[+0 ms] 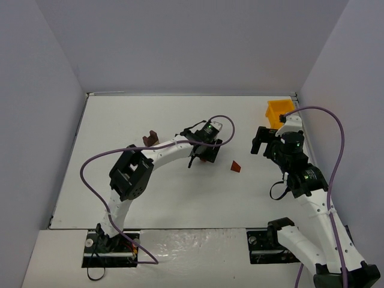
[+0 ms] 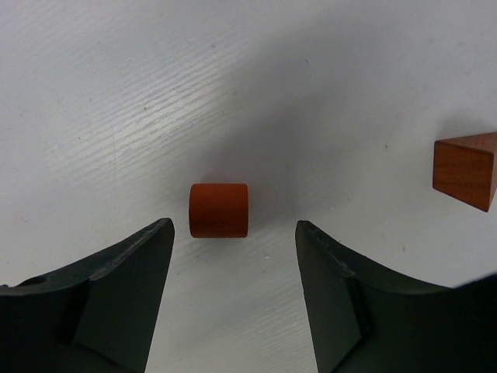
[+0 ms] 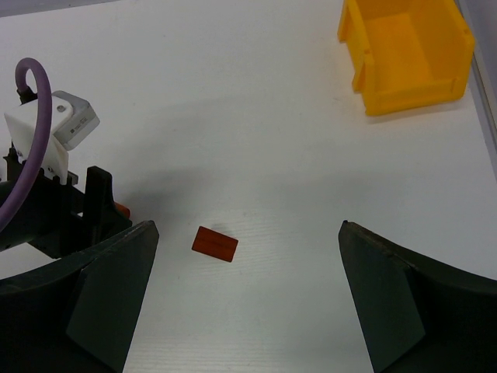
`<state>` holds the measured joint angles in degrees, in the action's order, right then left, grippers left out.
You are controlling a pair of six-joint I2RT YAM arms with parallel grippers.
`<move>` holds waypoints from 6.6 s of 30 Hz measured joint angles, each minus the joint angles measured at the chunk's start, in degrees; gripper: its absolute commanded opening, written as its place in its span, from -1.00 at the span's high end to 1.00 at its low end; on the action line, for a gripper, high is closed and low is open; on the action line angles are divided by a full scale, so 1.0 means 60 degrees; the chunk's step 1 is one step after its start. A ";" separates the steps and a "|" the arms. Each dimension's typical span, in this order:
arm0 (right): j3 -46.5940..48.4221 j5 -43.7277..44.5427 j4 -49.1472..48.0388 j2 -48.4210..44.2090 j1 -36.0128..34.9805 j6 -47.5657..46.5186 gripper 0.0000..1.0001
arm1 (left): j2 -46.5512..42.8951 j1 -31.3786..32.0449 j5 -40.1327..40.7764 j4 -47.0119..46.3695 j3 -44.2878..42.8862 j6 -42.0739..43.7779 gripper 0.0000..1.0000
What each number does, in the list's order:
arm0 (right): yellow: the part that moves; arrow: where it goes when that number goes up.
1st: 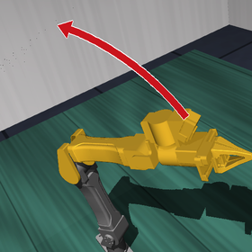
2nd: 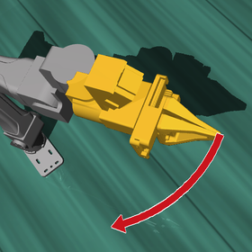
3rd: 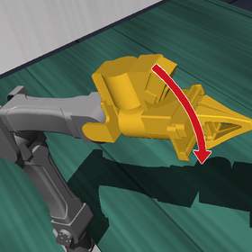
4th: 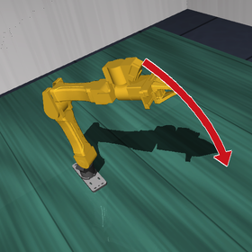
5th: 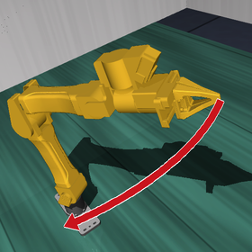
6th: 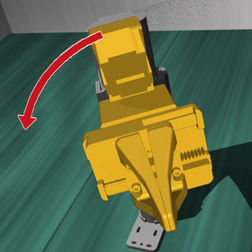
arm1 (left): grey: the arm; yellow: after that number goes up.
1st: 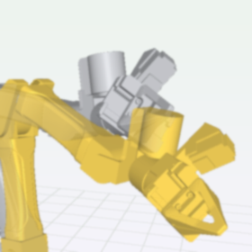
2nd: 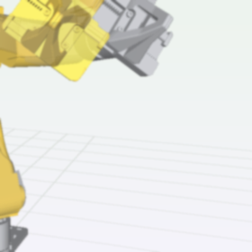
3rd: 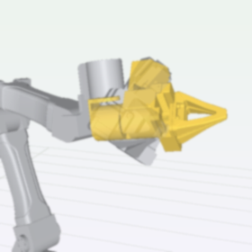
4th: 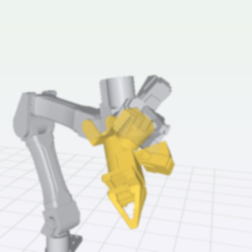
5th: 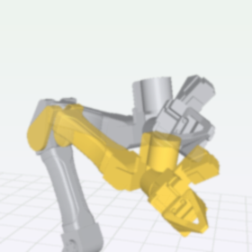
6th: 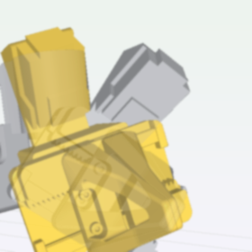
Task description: Build the wood block tower
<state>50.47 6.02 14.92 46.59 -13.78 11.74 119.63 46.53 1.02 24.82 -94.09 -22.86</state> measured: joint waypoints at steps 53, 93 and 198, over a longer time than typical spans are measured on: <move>-0.0199 -0.0004 0.0079 -0.0098 0.0000 0.0024 -1.00 | 0.0744 0.0003 0.0473 0.0386 -0.0552 0.0034 0.51; -0.0199 -0.0834 0.0084 0.0361 0.0044 -0.0486 -1.00 | -0.3280 -0.4601 -0.2019 0.3945 -0.0577 0.5439 1.00; -0.0239 -0.1585 0.0062 0.1329 0.0044 -0.0084 -0.95 | -0.2880 -0.5064 -0.1511 0.3926 -0.1871 0.5102 -0.19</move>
<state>49.03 -3.49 15.29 54.56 -13.52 11.23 102.35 16.14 -8.05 48.38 -105.32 7.75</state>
